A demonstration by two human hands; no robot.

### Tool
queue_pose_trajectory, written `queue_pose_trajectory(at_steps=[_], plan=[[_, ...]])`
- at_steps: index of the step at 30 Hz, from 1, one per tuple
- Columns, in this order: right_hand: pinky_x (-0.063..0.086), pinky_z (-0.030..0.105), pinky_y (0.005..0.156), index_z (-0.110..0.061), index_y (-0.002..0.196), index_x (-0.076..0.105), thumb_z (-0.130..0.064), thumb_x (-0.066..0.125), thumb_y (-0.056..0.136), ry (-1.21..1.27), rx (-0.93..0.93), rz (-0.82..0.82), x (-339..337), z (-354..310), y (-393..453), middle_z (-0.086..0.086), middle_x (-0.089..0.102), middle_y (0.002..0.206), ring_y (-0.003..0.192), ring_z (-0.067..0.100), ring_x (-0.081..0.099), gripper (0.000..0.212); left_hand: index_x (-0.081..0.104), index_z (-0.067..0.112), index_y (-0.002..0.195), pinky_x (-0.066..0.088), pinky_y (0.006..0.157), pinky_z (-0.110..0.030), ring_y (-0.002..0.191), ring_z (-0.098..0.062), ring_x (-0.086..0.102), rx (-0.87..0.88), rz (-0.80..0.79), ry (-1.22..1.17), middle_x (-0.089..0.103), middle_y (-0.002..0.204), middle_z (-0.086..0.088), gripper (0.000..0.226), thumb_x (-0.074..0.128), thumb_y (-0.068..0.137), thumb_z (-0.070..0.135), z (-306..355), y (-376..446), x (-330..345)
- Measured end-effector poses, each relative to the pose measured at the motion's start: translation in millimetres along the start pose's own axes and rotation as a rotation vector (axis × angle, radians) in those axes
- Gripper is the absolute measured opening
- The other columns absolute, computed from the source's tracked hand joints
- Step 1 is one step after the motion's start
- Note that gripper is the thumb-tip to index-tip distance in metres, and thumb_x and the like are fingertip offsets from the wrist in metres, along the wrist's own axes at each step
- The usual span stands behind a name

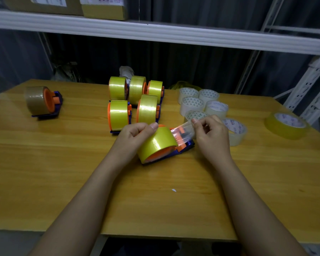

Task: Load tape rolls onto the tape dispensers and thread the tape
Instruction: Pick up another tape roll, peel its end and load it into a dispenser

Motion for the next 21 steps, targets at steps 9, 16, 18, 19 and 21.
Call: queue_pose_trajectory(at_steps=[9,16,18,19,21], plan=[[0.036,0.010,0.059,-0.017,0.072,0.057,-0.022,0.061,0.094,0.066,-0.094,0.028,-5,-12,-1,-0.007,0.049,0.076,0.069,0.002,0.047,0.023,0.055,-0.006,0.077,0.043,0.067,-0.039,0.072,-0.029,0.057,-0.005,0.032,0.030,0.056,0.079,-0.027,0.066,0.066,0.068,0.058,1,1,-5],[0.033,0.008,0.059,-0.014,0.072,0.057,-0.022,0.059,0.095,0.009,-0.005,-0.023,3,1,2,-0.005,0.048,0.078,0.069,0.002,0.045,0.024,0.051,-0.011,0.077,0.039,0.066,-0.038,0.070,-0.024,0.051,0.005,0.012,0.006,0.051,0.074,-0.026,0.068,0.066,0.072,0.055,0,1,-4],[0.033,0.008,0.059,-0.012,0.071,0.057,-0.021,0.059,0.095,0.004,0.010,-0.021,4,5,3,-0.004,0.047,0.078,0.068,0.002,0.045,0.025,0.050,-0.013,0.078,0.038,0.066,-0.037,0.070,-0.024,0.050,0.009,0.006,-0.002,0.051,0.074,-0.022,0.070,0.065,0.072,0.054,0,1,-4],[0.034,0.008,0.060,-0.011,0.071,0.057,-0.021,0.059,0.095,-0.001,0.016,-0.022,4,6,4,-0.004,0.047,0.078,0.068,0.002,0.045,0.026,0.050,-0.014,0.078,0.038,0.066,-0.037,0.070,-0.024,0.050,0.010,-0.001,0.002,0.051,0.074,-0.018,0.070,0.065,0.071,0.054,1,1,-3],[0.032,0.013,0.060,-0.012,0.071,0.056,-0.022,0.059,0.095,-0.010,0.046,-0.020,3,11,5,-0.005,0.046,0.077,0.069,0.002,0.044,0.026,0.050,-0.014,0.079,0.037,0.066,-0.036,0.070,-0.024,0.050,0.010,-0.012,0.009,0.052,0.074,-0.018,0.071,0.064,0.070,0.055,1,0,-2]])
Point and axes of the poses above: each hand's wrist, its own y-axis towards the middle knuckle, its own x-axis out of the palm, z = x × y, the point moved 6 cm from there along y, towards the middle knuckle
